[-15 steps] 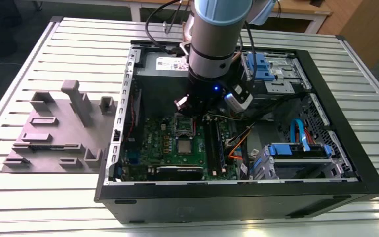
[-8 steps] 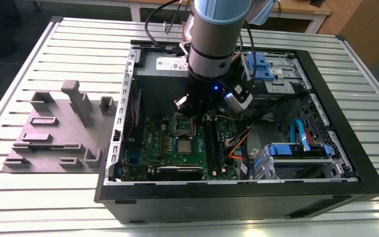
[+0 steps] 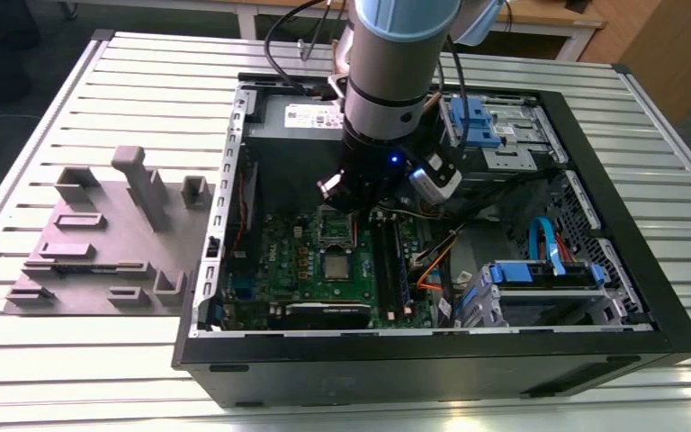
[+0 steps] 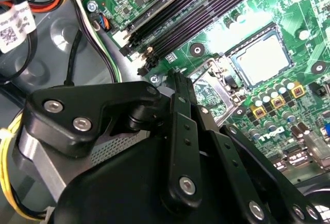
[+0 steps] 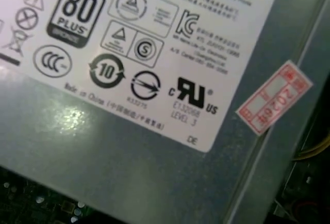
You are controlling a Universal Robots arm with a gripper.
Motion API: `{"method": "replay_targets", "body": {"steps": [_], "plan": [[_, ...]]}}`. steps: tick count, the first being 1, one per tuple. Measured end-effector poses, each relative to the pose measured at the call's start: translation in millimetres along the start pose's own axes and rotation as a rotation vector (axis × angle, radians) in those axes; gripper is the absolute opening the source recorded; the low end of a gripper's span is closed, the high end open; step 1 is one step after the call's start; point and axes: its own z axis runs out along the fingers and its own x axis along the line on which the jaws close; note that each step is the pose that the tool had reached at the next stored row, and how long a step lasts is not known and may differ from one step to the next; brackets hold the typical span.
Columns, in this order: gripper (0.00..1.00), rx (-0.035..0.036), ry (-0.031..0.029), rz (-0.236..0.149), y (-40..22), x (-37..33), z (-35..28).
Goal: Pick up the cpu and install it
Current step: 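Close the cpu cover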
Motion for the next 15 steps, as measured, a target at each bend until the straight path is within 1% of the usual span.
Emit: {"method": "replay_targets", "body": {"steps": [2, 4, 10, 15], "plan": [[0.1, 0.0, -0.0002, 0.021, -0.2, 0.1, 0.9], [0.1, 0.0001, -0.0002, 0.029, -0.4, -0.3, 2.2], [0.1, 0.0001, -0.0002, 0.03, -0.4, -0.3, 5.2], [0.1, 0.0001, -0.0003, 0.03, 0.1, 0.8, 5.8]]}}
